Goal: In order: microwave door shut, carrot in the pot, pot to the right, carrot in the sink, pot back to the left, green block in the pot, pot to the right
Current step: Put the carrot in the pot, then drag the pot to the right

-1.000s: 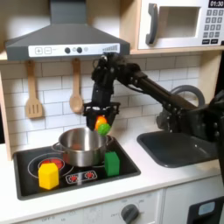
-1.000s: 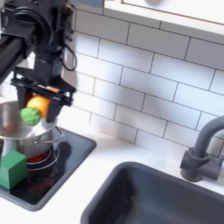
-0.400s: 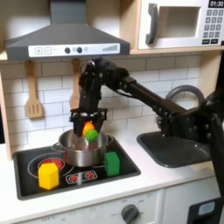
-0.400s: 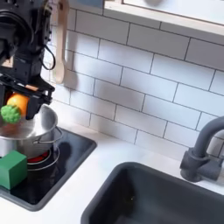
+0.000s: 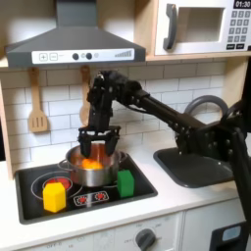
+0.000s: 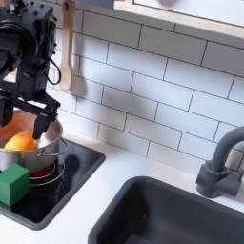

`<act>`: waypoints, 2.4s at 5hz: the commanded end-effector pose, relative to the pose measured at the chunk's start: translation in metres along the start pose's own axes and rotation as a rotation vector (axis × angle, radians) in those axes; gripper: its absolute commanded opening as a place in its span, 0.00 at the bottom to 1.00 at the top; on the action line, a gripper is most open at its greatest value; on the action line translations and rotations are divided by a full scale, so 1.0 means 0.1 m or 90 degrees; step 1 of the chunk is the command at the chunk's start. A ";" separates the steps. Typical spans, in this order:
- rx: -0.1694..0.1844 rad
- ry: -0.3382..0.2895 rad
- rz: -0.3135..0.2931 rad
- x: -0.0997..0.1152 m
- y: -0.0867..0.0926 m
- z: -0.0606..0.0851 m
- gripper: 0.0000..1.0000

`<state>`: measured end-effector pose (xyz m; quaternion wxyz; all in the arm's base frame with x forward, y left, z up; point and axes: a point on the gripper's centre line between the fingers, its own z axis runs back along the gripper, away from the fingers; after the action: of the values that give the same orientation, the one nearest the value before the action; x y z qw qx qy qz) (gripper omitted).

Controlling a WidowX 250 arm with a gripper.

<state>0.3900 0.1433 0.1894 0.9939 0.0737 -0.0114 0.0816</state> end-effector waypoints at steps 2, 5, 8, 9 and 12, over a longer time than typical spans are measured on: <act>-0.017 0.015 -0.017 0.01 -0.09 -0.14 1.00; -0.037 0.036 -0.032 -0.05 -0.20 -0.30 1.00; -0.053 0.043 -0.075 -0.05 -0.45 -0.32 1.00; -0.053 0.034 -0.071 -0.04 -0.44 -0.27 1.00; -0.067 0.036 -0.073 -0.08 -0.55 -0.21 1.00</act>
<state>0.3940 0.0944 0.1602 0.9993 0.0198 0.0147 0.0294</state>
